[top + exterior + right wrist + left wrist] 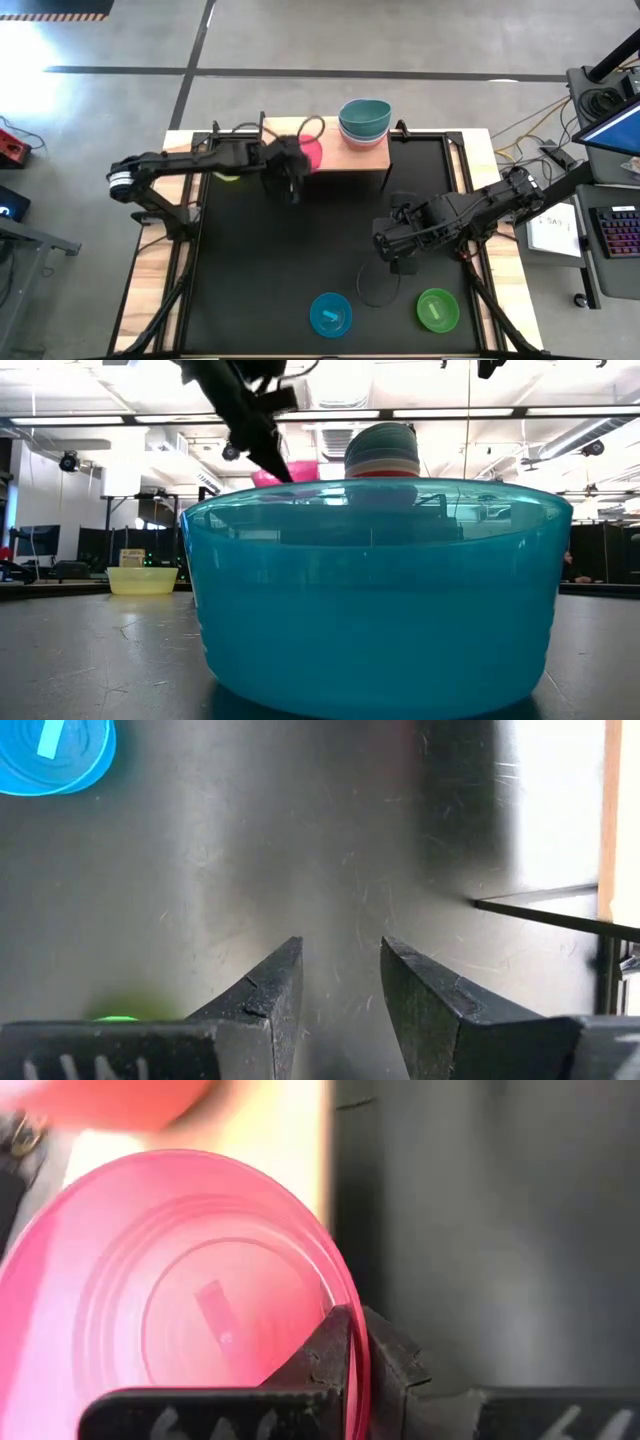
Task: Place and stack bowls onto a shelf
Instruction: Put the pink bowl on the shelf, then stack the transparent green bowl on top of the pink bowl
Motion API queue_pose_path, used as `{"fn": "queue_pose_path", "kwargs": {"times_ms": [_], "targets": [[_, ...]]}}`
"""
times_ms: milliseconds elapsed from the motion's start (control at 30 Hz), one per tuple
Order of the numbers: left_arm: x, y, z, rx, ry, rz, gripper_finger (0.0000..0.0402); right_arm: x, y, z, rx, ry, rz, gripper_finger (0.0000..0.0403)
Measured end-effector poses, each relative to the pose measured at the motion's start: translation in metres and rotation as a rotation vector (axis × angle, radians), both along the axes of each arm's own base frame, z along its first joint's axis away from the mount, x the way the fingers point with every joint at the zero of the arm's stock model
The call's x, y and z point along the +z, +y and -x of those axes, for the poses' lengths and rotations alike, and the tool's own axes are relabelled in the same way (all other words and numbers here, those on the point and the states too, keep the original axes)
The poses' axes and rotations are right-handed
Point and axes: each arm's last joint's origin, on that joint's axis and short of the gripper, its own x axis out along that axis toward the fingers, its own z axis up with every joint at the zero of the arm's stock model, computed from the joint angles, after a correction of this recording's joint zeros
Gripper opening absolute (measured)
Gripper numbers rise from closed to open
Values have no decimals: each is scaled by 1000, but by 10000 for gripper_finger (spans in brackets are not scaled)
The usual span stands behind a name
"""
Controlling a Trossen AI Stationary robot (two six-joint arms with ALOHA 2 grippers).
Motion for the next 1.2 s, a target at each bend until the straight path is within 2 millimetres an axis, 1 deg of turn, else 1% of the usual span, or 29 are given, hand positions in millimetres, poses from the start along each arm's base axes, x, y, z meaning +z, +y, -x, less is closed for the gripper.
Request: {"fn": "queue_pose_path", "kwargs": {"times_ms": [133,267,367,633,733,1033,1133,1200], "targets": [[-1,25,6,52,-14,19,0,0,0,0,-1,-1,0,123],[-2,39,10,71,-28,46,0,0,0,0,-1,-1,0,123],[-2,43,12,86,-27,43,0,0,0,0,-1,-2,0,123],[-1,45,13,76,-25,23,2,0,0,-1,-1,-10,-2,123],[-1,47,14,99,-17,5,18,0,0,-2,-1,-17,-5,123],[0,50,14,125,-29,-25,95,0,0,-2,-3,-19,-7,123],[5,49,14,118,-55,-36,112,0,1,-2,-18,-19,-17,123],[13,44,13,106,-56,-35,118,0,1,-1,-30,-15,-34,123]]}}
